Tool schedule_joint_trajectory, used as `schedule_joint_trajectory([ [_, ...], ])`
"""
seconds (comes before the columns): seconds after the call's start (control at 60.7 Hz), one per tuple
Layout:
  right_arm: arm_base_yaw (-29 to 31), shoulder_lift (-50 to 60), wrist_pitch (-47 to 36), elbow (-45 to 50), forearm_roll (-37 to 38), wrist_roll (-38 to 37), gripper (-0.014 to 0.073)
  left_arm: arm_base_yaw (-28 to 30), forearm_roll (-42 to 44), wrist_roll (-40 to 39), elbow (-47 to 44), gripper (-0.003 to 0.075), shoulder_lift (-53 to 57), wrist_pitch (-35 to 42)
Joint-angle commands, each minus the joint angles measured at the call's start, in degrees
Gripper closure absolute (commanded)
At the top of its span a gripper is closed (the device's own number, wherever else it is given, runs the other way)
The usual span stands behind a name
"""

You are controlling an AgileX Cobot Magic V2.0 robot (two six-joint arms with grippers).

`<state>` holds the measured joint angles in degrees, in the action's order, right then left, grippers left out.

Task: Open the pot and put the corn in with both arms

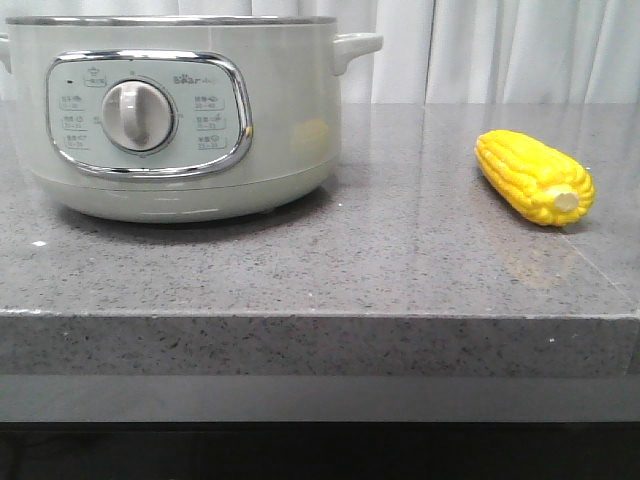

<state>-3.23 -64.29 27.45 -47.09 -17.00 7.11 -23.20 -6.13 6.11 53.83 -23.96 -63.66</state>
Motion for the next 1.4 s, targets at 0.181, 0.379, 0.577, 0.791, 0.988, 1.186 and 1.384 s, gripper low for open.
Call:
schedule_joint_trajectory([
  [0.181,-5.61,-15.58,-1.90,-12.97,-4.84,0.11,0.0043,-0.31,-1.01,-0.45,1.67,0.0510,1.27,7.77],
  [0.379,-6.33,-21.44,-2.52,-15.07,-5.06,0.11,0.0048,-0.31,-1.01,-0.45,1.67,0.0510,1.27,7.77],
  [0.577,-6.33,-22.94,-2.70,-15.20,-5.06,0.11,0.0241,-0.31,-1.01,-0.45,1.67,0.0510,1.27,7.77],
  [0.791,-6.33,-21.48,-1.15,-19.38,-5.06,0.22,0.0328,-0.31,-1.01,-0.45,1.67,0.0510,1.27,7.77],
  [0.988,-9.96,-19.67,0.47,-30.73,-5.06,1.86,0.0328,-0.31,-1.01,-0.45,1.67,0.0510,1.27,7.77],
  [1.186,-19.71,-24.39,0.99,-42.86,-5.06,4.45,0.0328,-0.31,-1.01,-0.56,1.67,0.0510,1.27,7.77],
  [1.384,-27.99,-32.78,1.35,-50.80,-5.06,5.26,0.0328,-0.31,-1.01,-0.56,1.67,0.0510,1.27,7.77],
])
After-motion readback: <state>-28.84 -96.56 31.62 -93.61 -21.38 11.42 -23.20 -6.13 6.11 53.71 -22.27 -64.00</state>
